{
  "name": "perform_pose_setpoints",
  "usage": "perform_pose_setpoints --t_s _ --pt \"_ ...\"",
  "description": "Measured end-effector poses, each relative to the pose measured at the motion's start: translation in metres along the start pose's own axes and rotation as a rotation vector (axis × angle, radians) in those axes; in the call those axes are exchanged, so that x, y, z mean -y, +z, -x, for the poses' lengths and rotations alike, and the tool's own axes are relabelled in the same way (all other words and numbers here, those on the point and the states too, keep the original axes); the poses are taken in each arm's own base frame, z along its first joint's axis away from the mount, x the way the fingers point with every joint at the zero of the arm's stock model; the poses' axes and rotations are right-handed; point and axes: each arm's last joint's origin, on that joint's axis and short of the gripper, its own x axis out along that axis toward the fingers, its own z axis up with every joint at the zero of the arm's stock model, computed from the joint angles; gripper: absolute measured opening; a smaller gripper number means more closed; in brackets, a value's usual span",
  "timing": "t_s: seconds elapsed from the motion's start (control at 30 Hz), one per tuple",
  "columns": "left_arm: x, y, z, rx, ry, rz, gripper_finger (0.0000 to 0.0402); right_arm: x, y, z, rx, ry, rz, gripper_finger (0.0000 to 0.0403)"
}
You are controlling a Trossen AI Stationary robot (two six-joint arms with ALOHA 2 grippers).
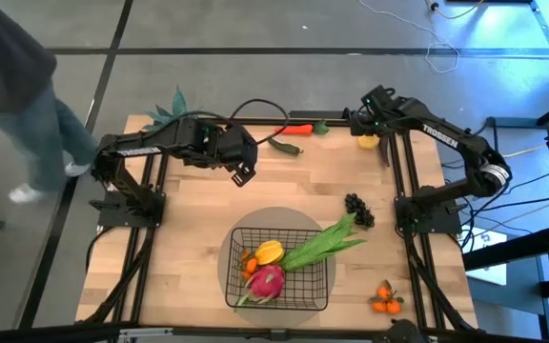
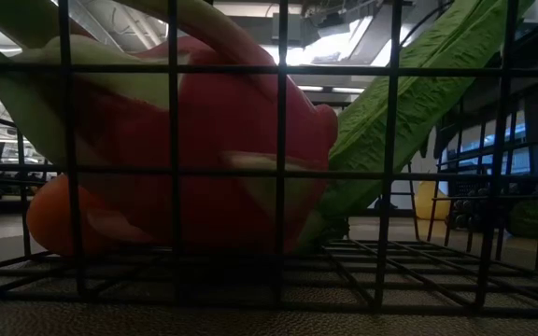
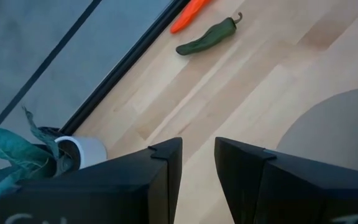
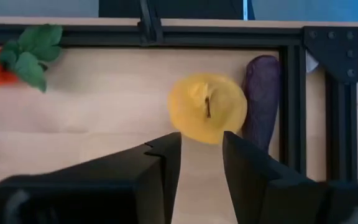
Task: Build produce basket
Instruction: Put the pear into the black mesh basket
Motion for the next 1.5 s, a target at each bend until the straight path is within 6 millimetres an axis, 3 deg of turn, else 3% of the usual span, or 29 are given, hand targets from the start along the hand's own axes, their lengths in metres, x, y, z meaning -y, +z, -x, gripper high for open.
perform_pose_setpoints --t_s 0.5,1.5 --pt "-0.006 0.003 -0.004 -0.007 0.015 -0.012 0.0084 -0.005 0.012 -0.034 -0.025 -0.032 0.011 0.0106" --pt "-0.006 0.003 -0.004 -0.006 0.015 -0.013 0.0084 -0.003 0.011 -0.035 -0.018 -0.08 0.022 0.0106"
